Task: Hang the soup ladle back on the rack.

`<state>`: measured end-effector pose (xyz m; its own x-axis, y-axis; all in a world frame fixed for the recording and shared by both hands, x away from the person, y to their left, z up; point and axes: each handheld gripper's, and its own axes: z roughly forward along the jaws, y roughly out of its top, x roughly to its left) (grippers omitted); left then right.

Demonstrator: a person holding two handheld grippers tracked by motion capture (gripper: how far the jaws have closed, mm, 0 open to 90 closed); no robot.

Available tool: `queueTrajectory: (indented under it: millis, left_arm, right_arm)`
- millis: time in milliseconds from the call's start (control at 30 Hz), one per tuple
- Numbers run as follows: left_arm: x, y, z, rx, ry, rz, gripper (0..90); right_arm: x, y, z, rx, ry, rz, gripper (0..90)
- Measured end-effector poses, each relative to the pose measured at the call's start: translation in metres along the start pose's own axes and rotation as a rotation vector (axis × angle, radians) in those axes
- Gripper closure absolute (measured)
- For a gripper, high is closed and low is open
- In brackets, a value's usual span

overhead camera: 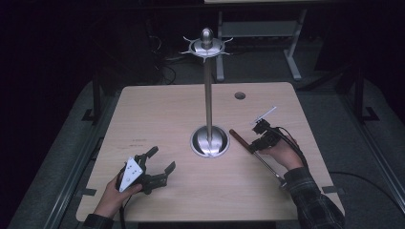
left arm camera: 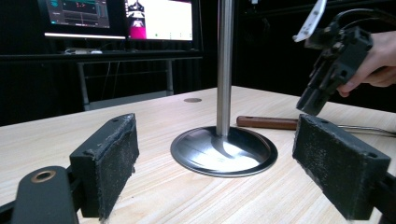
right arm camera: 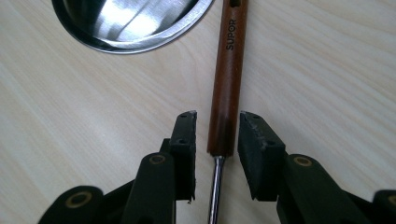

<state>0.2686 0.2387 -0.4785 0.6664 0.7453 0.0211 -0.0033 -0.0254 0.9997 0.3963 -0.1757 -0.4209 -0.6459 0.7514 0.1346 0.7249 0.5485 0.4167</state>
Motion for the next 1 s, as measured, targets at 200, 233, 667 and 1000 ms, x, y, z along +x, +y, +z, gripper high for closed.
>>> queueTrajectory:
  millis: [200,233,667,1000]
  left_arm:
    - [0.000,0.000,0.000,-0.001,0.000,0.000,13.8]
    - [0.000,0.000,0.000,0.000,-0.001,0.001,13.8]
    - [0.000,0.000,0.000,-0.001,-0.001,0.001,13.8]
    - [0.000,0.000,0.000,0.000,-0.002,0.002,13.8]
  right_arm:
    - [-0.002,0.009,0.014,0.061,-0.021,-0.034,68.0]
    - [-0.002,0.009,0.015,0.070,-0.020,-0.034,68.9]
    - [-0.001,0.011,0.025,0.107,-0.046,-0.037,69.8]
    - [0.003,0.011,0.029,0.118,-0.060,-0.032,69.9]
